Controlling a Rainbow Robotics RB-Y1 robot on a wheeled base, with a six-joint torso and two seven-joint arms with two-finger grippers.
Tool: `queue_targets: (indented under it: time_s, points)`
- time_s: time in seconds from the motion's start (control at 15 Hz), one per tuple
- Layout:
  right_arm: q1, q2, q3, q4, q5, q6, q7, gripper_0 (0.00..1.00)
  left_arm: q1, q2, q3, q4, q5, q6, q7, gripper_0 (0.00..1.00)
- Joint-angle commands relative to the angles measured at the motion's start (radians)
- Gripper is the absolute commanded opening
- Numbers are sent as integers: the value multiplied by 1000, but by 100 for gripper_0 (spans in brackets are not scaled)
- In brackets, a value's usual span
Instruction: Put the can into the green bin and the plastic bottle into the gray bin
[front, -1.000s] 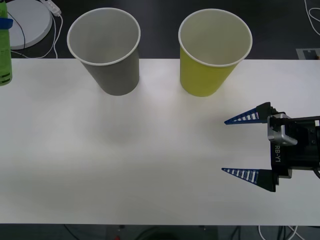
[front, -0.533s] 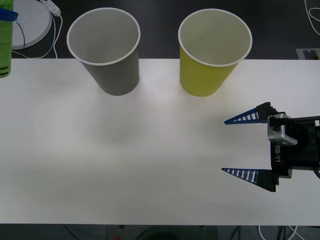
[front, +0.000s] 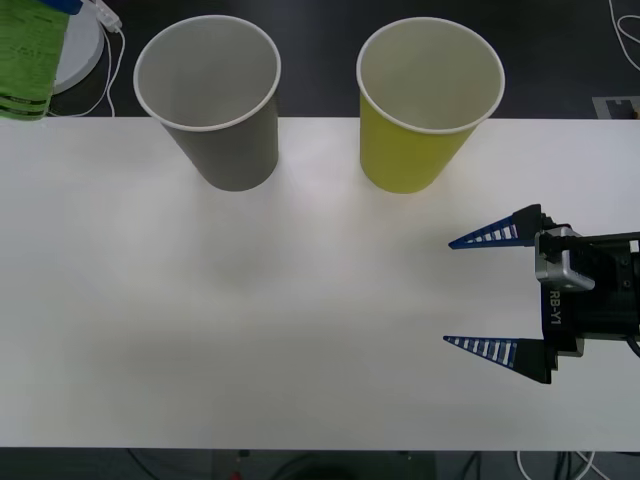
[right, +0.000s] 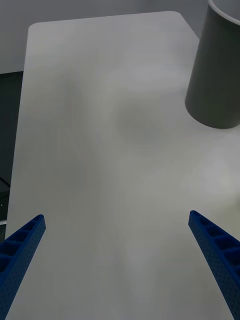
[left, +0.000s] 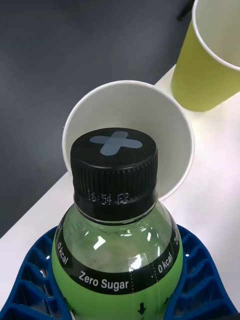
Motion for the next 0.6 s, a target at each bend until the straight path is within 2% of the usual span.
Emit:
queue_targets:
  time_s: [0.07, 0.33, 0.6]
  points:
    - [0, 0, 0, 0, 0, 0, 0, 100, -97, -87, -79, 98, -28, 2, 1, 0]
    - [0, 0, 0, 0, 0, 0, 0, 100, -138, -198, -91, 132, -143, 2, 45, 0]
    - [0, 0, 0, 0, 0, 0, 0, 100, -183, -279, -91, 213, -172, 2, 53, 0]
